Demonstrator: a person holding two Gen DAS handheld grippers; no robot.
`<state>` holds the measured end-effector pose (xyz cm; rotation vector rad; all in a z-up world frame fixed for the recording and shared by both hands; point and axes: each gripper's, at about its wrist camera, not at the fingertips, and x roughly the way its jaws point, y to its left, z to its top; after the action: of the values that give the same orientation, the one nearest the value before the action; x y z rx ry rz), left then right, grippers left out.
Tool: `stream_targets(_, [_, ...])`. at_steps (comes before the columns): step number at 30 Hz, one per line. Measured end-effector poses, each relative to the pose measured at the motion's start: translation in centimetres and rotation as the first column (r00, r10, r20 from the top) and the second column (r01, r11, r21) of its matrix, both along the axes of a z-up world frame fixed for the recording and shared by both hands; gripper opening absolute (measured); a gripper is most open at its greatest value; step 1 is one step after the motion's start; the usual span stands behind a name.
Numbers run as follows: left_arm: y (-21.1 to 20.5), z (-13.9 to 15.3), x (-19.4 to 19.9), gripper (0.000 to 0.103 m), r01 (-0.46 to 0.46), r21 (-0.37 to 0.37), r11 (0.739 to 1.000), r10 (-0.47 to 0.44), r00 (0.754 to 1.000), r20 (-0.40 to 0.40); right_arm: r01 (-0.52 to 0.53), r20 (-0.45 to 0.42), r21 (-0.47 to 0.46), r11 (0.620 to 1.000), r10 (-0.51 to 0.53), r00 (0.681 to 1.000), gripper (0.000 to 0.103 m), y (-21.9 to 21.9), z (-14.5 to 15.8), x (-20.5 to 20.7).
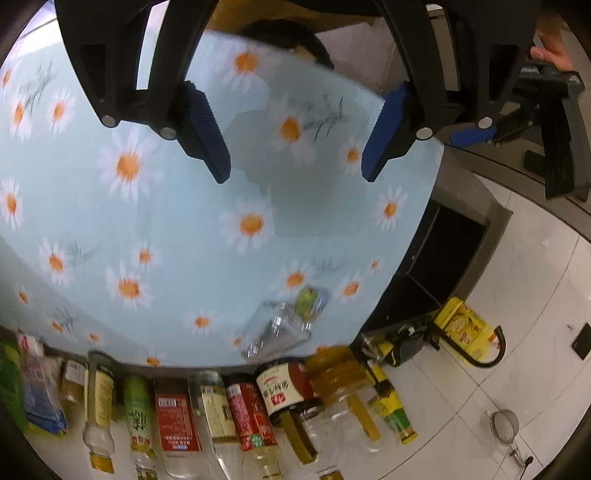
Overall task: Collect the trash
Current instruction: 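Raise both open tools back toward the foil item on the counter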
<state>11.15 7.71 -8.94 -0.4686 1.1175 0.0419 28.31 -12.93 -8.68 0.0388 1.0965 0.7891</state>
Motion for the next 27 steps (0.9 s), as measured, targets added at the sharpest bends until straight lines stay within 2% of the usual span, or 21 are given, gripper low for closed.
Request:
stream_targets(3, [-0.3,0.0,1.0,0.073,-0.039,0.007,0.999,0.039,0.999,-0.010,-0.008,-0.018,0.015,1.000,0.008,1.000,0.073,0.4,0.2,3.2])
stream_targets(9, [-0.8,0.2,1.9,0.073,-0.117,0.014,0.993,0.117,0.993,-0.020,0.020,-0.156,0.084,0.996,-0.007,0.988,0.073,2.2,-0.9,10.3])
stream_targets(11, [-0.4,0.3,1.9,0.073,-0.164,0.015,0.986,0.164,0.986,-0.027,0.050,-0.229,0.133,0.990,-0.018,0.973,0.073,2.7,-1.6,13.0])
stream_targets(16, [0.2,0.7,1.4,0.073,-0.242,0.033,0.970,0.243,0.969,-0.035,0.115,-0.368,0.184,0.976,-0.040,0.929,0.073,3.9,-3.4,17.5])
stream_targets(20, [0.3,0.7,1.1,0.073,-0.286,0.038,0.958,0.287,0.957,-0.039,0.188,-0.504,0.190,0.964,-0.068,0.861,0.073,5.3,-6.1,20.4])
stream_targets(22, [0.4,0.6,1.1,0.073,-0.303,0.037,0.952,0.304,0.952,-0.042,0.204,-0.533,0.193,0.960,-0.072,0.843,0.073,5.9,-6.7,21.2])
stream_targets(27, [0.4,0.3,1.0,0.073,-0.332,0.031,0.943,0.333,0.942,-0.051,0.215,-0.538,0.152,0.965,-0.102,0.837,0.073,7.7,-7.2,22.0])
